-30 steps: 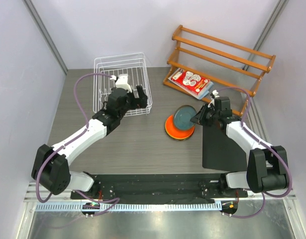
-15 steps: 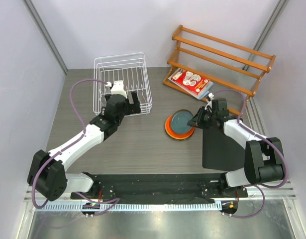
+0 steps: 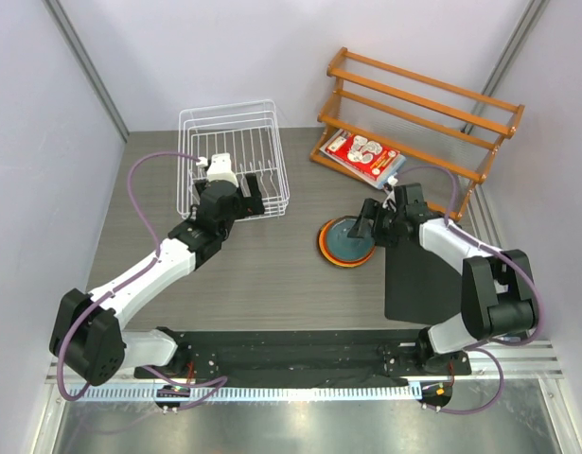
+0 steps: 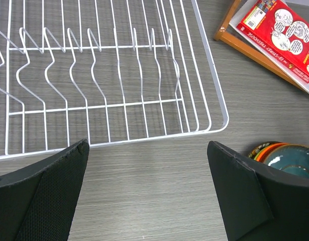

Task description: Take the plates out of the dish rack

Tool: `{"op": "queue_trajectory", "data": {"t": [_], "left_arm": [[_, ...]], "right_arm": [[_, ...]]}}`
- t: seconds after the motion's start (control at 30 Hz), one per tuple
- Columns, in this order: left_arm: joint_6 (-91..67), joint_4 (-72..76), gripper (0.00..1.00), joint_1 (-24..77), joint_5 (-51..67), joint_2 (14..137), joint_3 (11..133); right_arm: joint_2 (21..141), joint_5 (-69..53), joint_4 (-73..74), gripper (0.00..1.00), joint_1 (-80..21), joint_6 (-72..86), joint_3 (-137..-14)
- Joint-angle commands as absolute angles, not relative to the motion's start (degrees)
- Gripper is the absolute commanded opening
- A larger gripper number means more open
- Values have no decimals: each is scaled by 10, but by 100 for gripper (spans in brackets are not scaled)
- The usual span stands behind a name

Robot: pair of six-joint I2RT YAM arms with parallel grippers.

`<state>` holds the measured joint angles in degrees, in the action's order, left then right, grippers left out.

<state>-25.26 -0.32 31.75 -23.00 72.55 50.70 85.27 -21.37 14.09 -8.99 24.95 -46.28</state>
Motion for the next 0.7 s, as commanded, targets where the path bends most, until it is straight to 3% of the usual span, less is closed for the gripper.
{"op": "queue_trajectory", "data": {"t": [0.0,0.2,0.67], "left_arm": [[-258,6,99,316,-250,715,525],[-250,2,99,316,-255,717,533],[-225,-16,100,316,-277,710,533]], "right_arm": [[805,-98,199,87,-107,217,-503],[736,-6,208,97,-127,211,-511],[635,199,141,100,-131,231,-440]]}}
